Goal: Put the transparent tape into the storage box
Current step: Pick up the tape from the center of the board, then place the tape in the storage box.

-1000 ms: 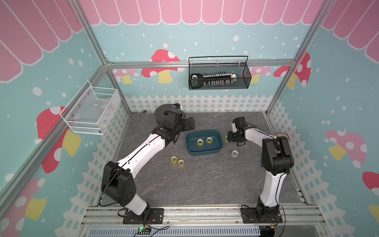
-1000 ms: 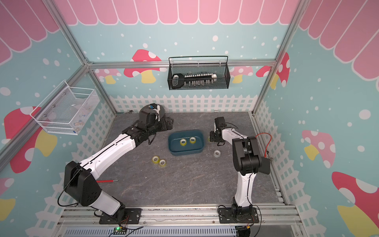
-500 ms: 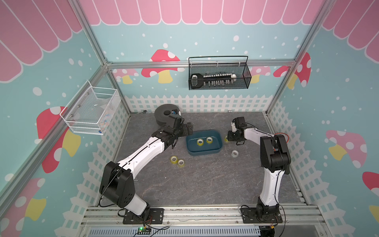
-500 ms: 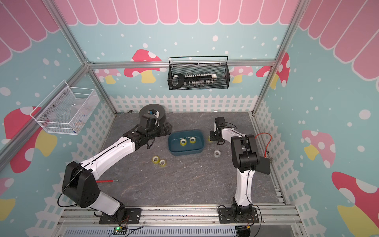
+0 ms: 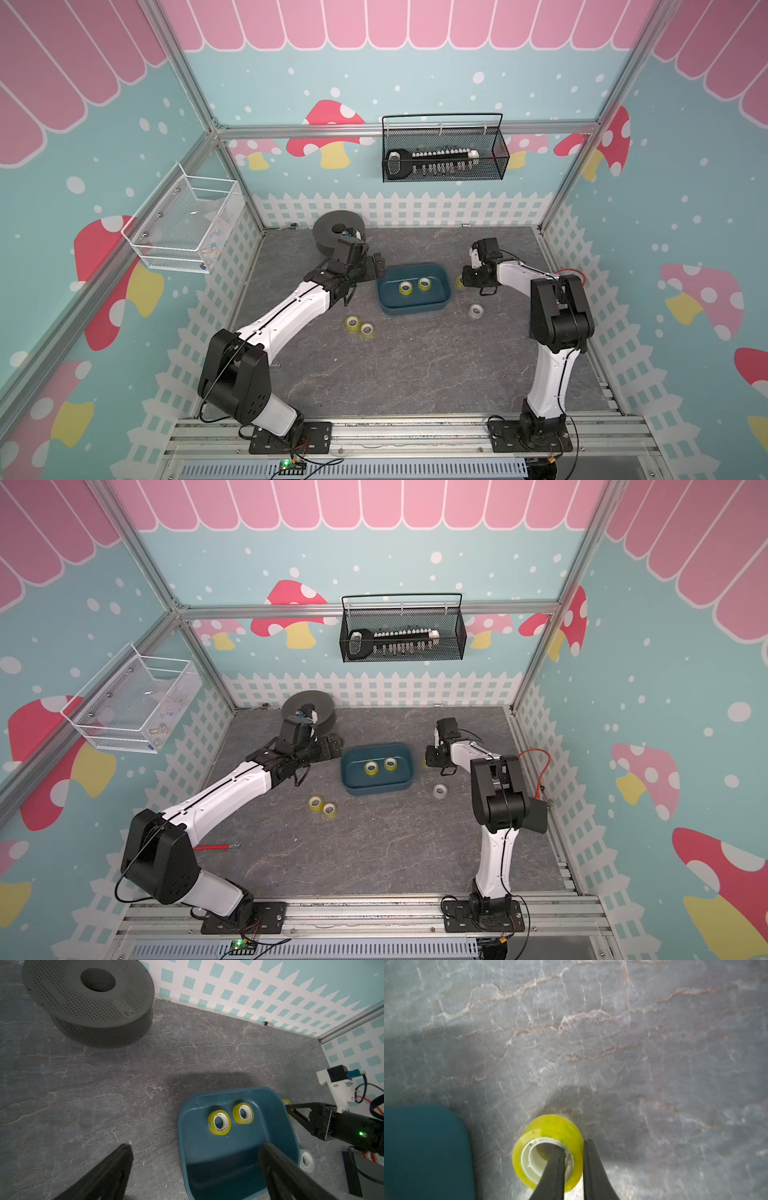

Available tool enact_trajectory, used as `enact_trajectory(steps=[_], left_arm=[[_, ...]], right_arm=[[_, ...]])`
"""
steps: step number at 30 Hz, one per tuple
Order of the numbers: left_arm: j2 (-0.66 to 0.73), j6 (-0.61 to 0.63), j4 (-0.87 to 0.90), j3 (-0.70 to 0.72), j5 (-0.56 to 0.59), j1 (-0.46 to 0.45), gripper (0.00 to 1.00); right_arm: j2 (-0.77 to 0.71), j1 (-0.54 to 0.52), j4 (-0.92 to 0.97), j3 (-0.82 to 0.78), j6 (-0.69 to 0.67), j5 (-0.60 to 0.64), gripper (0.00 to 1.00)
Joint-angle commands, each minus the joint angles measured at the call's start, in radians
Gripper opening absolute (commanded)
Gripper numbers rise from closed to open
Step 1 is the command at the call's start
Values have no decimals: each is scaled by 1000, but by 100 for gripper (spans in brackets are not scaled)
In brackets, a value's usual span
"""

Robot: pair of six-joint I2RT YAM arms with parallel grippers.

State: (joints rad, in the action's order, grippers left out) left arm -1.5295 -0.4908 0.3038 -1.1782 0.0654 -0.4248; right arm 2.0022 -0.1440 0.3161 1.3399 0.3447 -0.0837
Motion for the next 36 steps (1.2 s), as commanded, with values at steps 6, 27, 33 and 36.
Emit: enact_trajectory(steps=[6,27,33,36], left_arm=[[92,-53,-12,110,-63,72,99],[170,-81,-9,225,-108,87,99],[173,-90,-8,239,-111,87,99],[172,-89,-8,238,-103,87,99]], right_arm=[[-212,-54,124,50,-30,66,0],[-114,-316,283,87,-132,-23,0],[-25,-323,250,60,-128,-25,0],[-7,-324,240,45,-130,-13,0]])
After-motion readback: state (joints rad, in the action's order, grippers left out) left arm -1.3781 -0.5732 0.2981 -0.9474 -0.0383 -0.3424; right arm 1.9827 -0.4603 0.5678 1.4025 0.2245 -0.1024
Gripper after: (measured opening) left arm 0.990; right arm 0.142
